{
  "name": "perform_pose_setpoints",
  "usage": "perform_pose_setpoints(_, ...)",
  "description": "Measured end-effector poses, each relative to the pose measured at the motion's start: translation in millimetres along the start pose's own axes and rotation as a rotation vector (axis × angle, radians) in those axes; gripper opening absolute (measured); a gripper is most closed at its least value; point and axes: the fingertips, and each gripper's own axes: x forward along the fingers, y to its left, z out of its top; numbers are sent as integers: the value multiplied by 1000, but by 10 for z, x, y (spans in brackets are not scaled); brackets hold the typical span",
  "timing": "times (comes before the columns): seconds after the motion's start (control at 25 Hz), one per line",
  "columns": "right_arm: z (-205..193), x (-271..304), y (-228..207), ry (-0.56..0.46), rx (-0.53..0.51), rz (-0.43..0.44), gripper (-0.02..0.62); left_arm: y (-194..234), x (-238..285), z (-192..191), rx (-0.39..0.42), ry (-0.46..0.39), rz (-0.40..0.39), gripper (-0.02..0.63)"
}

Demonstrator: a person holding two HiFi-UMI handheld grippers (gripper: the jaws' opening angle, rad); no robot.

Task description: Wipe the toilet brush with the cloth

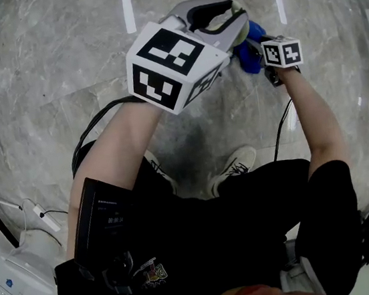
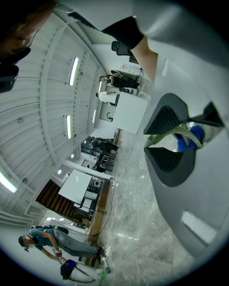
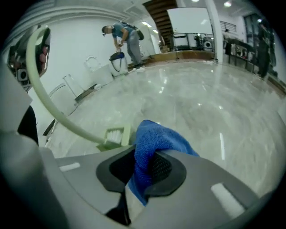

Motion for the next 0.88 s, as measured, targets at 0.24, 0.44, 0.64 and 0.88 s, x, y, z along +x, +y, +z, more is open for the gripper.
perform_pose_setpoints(0.24, 918, 234, 651, -87, -133, 237, 60, 22, -5, -32, -1, 7, 11, 112)
perform_pose_setpoints(0.44, 1188, -456, 1380, -146, -184, 599, 60, 25, -22, -73, 3, 14, 11, 112)
perform_pose_setpoints(0.64, 1346, -1088, 1599, -219, -145, 798, 60, 47, -22, -53, 12, 12, 16, 112)
perform_pose_setpoints(0.88, 1730, -1880, 1625, -440, -128, 918, 60, 73, -9, -31, -4, -4, 23, 112)
